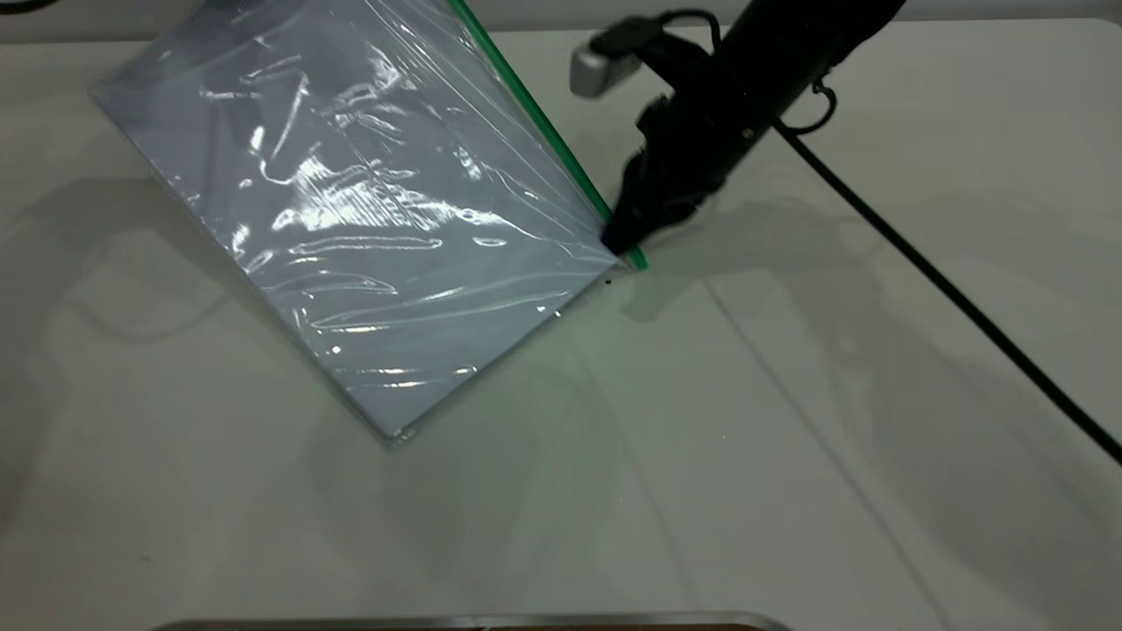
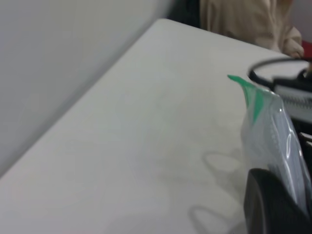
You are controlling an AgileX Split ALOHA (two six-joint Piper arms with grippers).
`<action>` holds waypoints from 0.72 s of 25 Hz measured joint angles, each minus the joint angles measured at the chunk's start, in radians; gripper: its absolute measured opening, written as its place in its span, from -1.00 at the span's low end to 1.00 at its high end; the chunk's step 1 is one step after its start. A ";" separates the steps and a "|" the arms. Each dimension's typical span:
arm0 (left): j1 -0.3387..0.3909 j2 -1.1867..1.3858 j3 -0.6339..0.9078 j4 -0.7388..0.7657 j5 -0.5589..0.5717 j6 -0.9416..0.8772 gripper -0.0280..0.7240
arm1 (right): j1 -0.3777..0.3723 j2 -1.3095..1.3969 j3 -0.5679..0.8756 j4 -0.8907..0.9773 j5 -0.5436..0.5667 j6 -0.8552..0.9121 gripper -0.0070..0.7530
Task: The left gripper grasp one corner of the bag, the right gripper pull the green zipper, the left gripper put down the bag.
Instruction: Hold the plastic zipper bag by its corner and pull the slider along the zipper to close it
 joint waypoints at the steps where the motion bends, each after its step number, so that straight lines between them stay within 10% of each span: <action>1: 0.002 -0.001 0.000 -0.003 0.001 0.000 -0.78 | 0.000 0.002 0.000 -0.028 0.015 0.011 -0.87; 10: -0.002 -0.002 -0.001 0.068 0.001 -0.059 -0.78 | 0.000 0.000 -0.014 -0.101 0.065 0.107 -0.78; 18: -0.079 0.014 -0.008 0.177 -0.113 -0.284 -0.70 | -0.009 -0.104 -0.166 -0.157 0.103 0.245 0.06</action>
